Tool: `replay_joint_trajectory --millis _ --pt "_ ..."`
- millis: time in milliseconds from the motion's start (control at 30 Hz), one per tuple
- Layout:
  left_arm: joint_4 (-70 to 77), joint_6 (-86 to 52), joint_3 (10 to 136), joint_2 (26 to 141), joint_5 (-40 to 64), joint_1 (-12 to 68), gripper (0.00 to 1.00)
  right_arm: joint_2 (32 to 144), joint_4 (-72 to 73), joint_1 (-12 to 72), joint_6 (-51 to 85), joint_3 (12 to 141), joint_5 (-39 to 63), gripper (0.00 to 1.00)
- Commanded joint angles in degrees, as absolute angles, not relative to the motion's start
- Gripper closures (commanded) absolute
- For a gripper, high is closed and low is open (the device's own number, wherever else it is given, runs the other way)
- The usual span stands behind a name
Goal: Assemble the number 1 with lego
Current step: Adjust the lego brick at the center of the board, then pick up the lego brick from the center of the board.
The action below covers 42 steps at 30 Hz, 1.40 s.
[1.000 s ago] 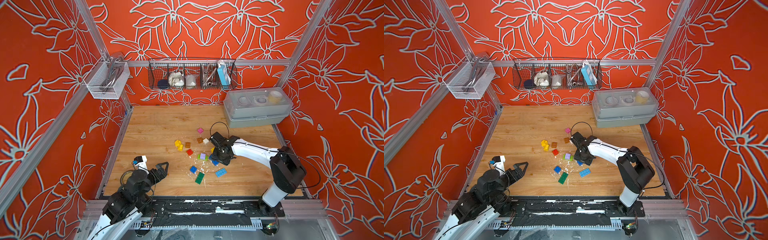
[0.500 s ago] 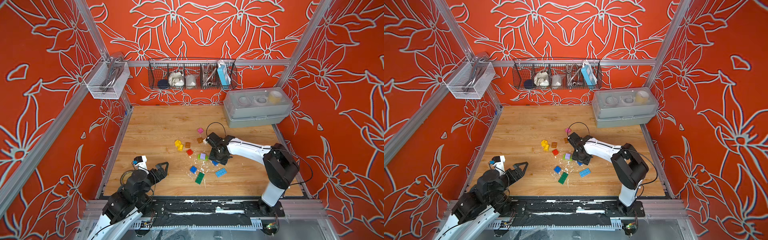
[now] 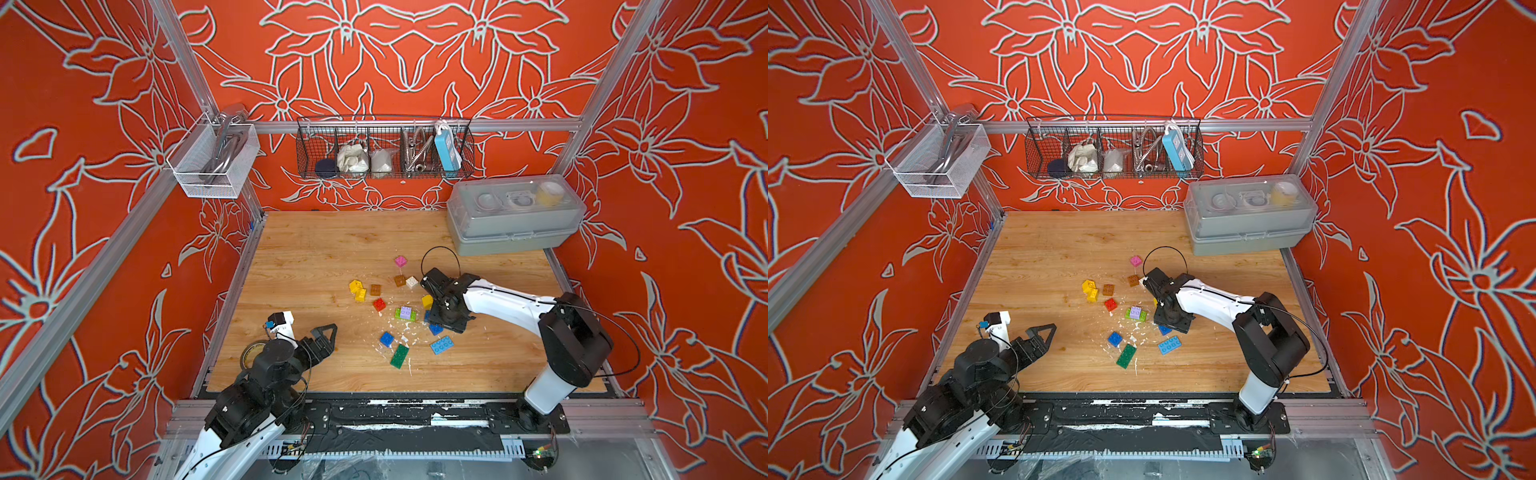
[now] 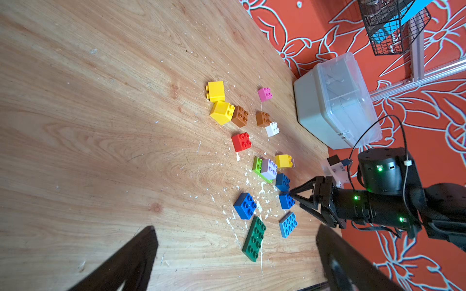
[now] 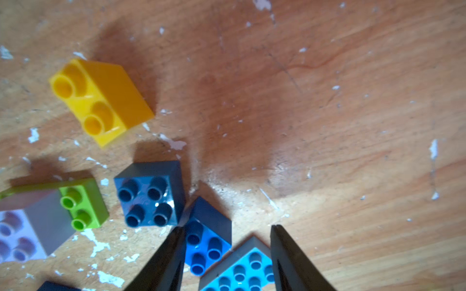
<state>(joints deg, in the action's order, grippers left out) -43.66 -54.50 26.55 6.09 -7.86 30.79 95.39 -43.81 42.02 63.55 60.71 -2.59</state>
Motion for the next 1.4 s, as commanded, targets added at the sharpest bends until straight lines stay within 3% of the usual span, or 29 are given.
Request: replay_joint_trajectory --millis 0,767,1367 --pt "-43.28 -54.67 26.18 5.71 -8.53 30.59 0.02 93.49 -45.11 41.83 62.06 60.76 -2.97 0.42" --pt "-43.25 -54.49 26.14 5.71 -8.43 30.59 0.02 104.83 -49.5 43.2 55.62 76.09 -4.66 0.45" --pt "-35.86 -50.24 25.23 9.4 -3.03 30.59 0.02 106.9 -45.31 42.44 53.96 73.75 -1.25 0.55"
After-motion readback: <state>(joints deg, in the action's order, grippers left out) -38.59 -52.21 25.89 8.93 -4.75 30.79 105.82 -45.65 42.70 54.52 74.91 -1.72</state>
